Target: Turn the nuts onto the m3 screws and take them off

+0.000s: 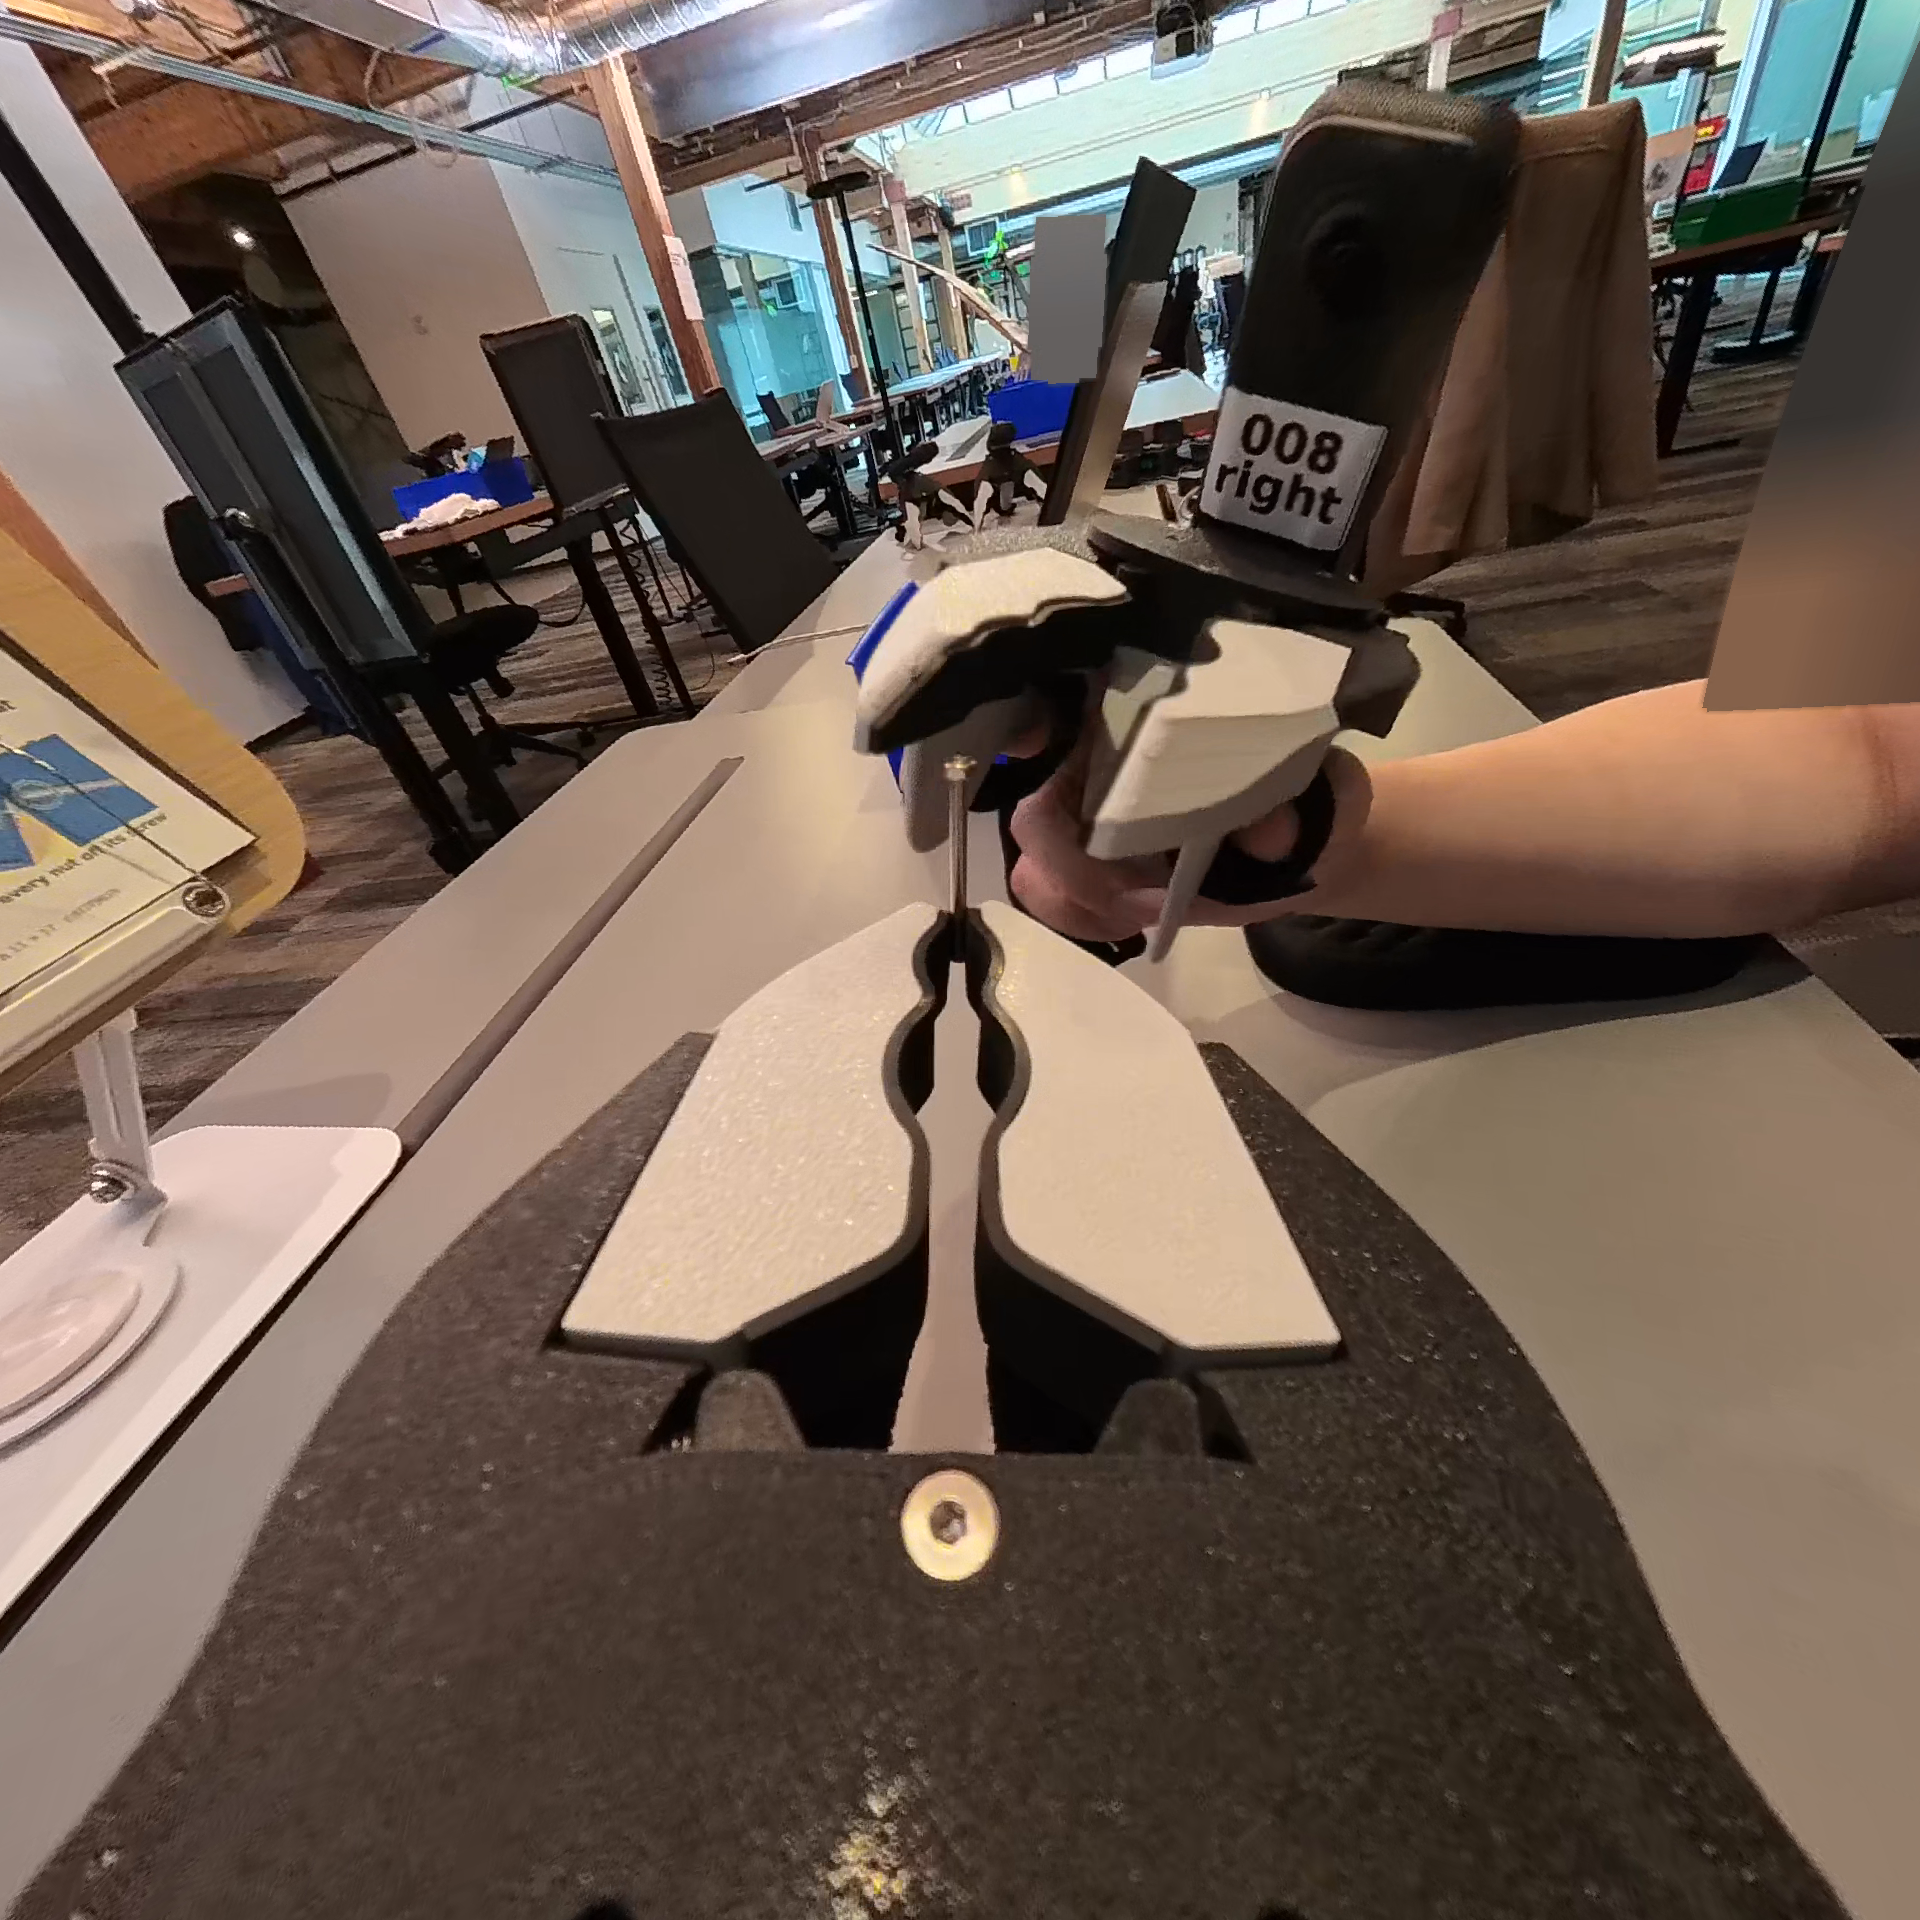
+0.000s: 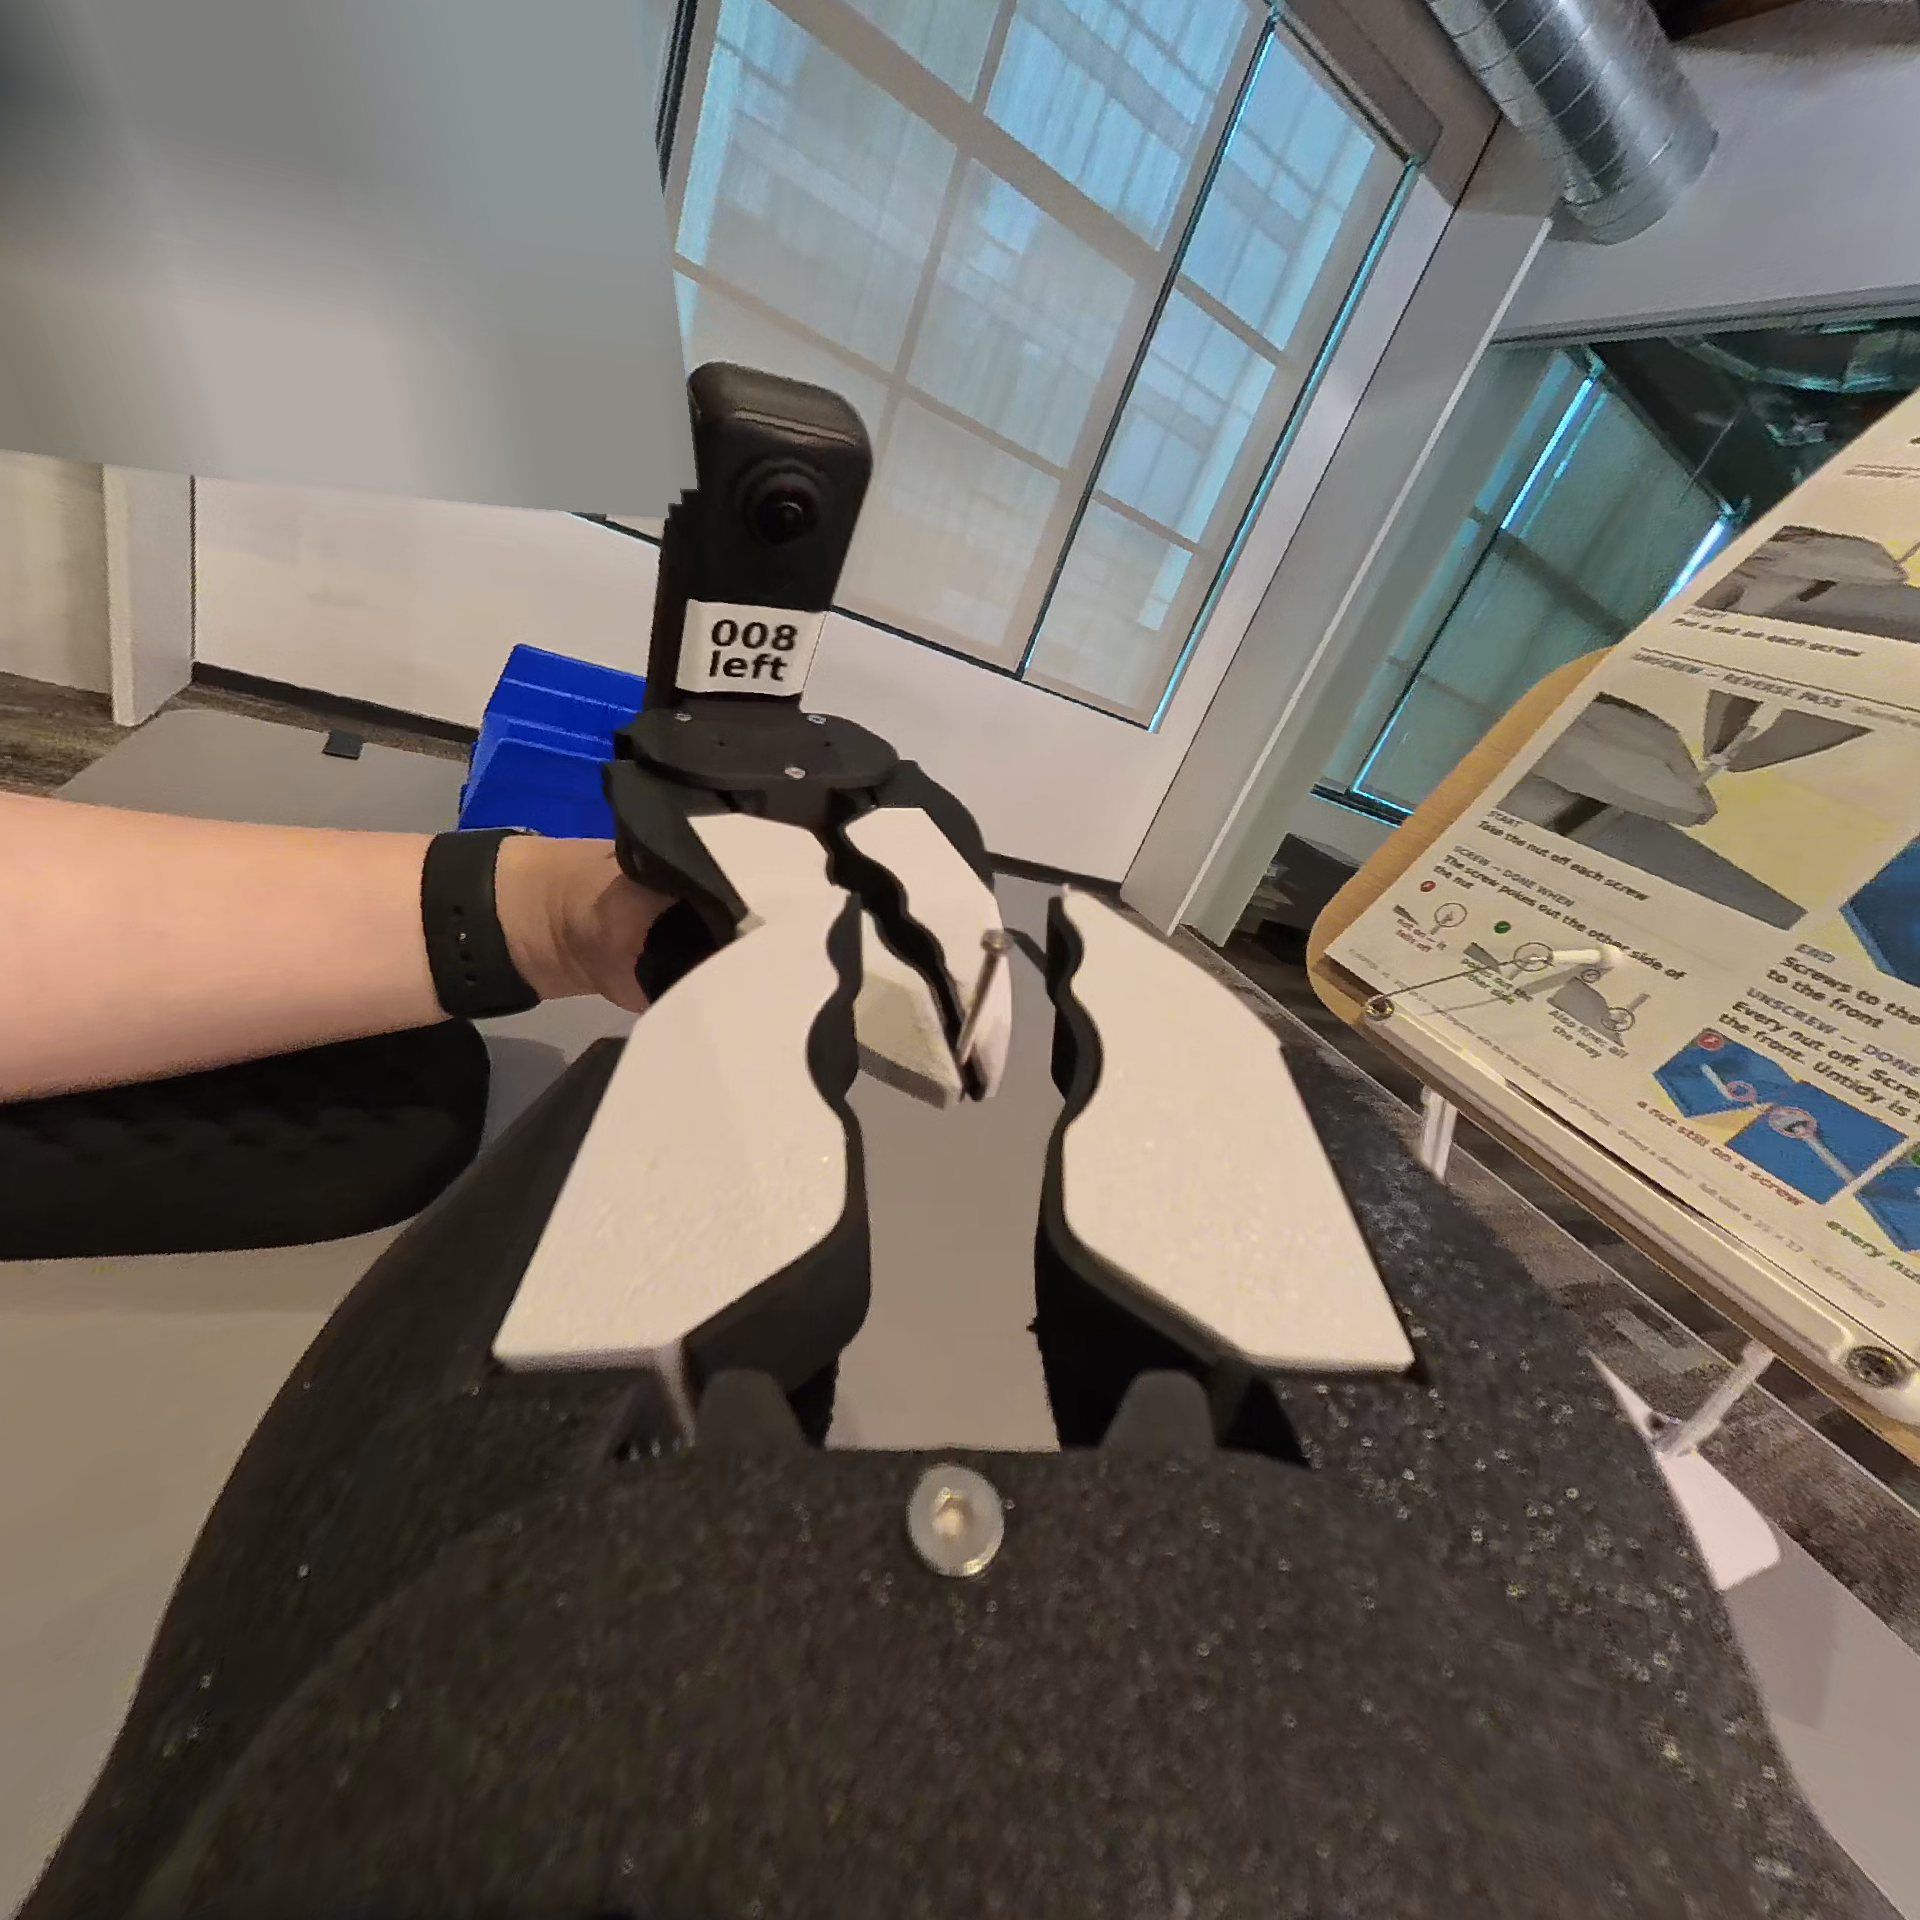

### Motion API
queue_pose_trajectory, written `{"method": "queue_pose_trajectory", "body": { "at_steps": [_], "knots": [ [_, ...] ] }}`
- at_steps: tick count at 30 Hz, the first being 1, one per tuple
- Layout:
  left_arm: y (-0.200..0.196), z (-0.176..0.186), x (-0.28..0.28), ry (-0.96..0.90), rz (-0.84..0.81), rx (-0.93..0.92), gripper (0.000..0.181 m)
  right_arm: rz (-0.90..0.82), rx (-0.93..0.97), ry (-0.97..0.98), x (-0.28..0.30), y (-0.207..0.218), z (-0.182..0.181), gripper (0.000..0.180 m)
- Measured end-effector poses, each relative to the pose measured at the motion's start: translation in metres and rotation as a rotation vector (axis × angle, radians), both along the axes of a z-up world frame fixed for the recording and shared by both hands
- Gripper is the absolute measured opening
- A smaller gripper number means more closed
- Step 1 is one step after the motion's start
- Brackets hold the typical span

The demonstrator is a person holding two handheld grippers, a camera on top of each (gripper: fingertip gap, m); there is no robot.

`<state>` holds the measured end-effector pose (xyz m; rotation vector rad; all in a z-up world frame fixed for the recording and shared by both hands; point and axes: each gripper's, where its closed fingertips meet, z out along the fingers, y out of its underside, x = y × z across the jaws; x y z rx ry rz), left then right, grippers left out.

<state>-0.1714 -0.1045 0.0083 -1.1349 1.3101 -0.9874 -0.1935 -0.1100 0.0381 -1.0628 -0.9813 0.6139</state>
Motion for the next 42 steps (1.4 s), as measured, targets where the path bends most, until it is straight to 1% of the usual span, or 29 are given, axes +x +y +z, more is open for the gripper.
{"method": "queue_pose_trajectory", "body": {
  "at_steps": [5, 8, 9, 10, 11, 14, 16, 20, 21, 22, 23, 25, 29, 32, 35, 36, 38, 39, 42],
  "knots": [
    [0.003, 0.002, -0.003, -0.004, 0.023, 0.005, 0.002, 0.002, 0.003, -0.022, 0.000, 0.000, -0.006, 0.027],
    [0.008, 0.006, -0.008, -0.026, 0.043, -0.007, 0.002, 0.005, 0.031, -0.015, 0.005, -0.003, -0.001, 0.015],
    [0.008, 0.006, -0.009, -0.028, 0.043, -0.010, 0.002, -0.025, 0.034, 0.000, 0.009, 0.001, 0.002, 0.015],
    [0.008, 0.006, -0.009, -0.029, 0.038, -0.012, 0.002, -0.050, 0.033, 0.018, 0.011, 0.004, 0.004, 0.021],
    [0.006, 0.006, -0.009, -0.028, 0.031, -0.011, 0.002, -0.049, 0.024, 0.030, 0.011, 0.005, 0.005, 0.025],
    [0.002, 0.003, -0.003, -0.008, 0.016, 0.003, 0.002, -0.017, -0.001, 0.033, 0.005, 0.003, 0.003, 0.031],
    [0.001, 0.000, 0.000, 0.005, 0.014, 0.008, 0.002, 0.000, -0.005, 0.009, 0.000, 0.001, -0.001, 0.032],
    [0.007, 0.000, -0.004, 0.003, 0.046, 0.011, 0.002, 0.002, -0.005, -0.015, 0.000, 0.001, -0.005, 0.030],
    [0.009, 0.002, -0.006, -0.008, 0.053, 0.005, 0.002, 0.006, -0.016, -0.007, 0.002, 0.002, -0.005, 0.026],
    [0.009, 0.005, -0.008, -0.022, 0.052, -0.005, 0.002, 0.020, -0.027, -0.003, 0.003, 0.001, -0.005, 0.019],
    [0.009, 0.007, -0.009, -0.036, 0.047, -0.012, 0.002, 0.016, -0.035, 0.008, 0.004, 0.003, -0.004, 0.020],
    [0.007, 0.009, -0.009, -0.046, 0.036, -0.010, 0.002, -0.032, -0.032, 0.043, 0.008, 0.009, 0.000, 0.036],
    [0.002, 0.005, -0.003, -0.022, 0.015, -0.002, 0.002, -0.005, -0.017, 0.055, 0.000, 0.003, 0.004, 0.045],
    [0.002, 0.004, -0.001, -0.014, 0.018, 0.004, 0.002, 0.027, -0.023, 0.011, -0.008, -0.002, -0.002, 0.042],
    [0.006, 0.005, -0.005, -0.019, 0.036, 0.007, 0.002, 0.045, -0.036, 0.008, -0.009, -0.004, -0.004, 0.043],
    [0.007, 0.006, -0.007, -0.028, 0.042, 0.004, 0.002, 0.048, -0.035, 0.015, -0.007, -0.004, -0.003, 0.041],
    [0.010, 0.009, -0.011, -0.046, 0.052, -0.008, 0.002, 0.060, -0.036, 0.021, -0.002, -0.004, -0.002, 0.029],
    [0.010, 0.010, -0.012, -0.051, 0.047, -0.013, 0.002, 0.044, -0.041, 0.035, 0.001, -0.001, 0.000, 0.031],
    [0.004, 0.009, -0.008, -0.048, 0.017, -0.010, 0.002, 0.030, -0.060, 0.079, 0.002, 0.003, 0.004, 0.046]
  ]
}}
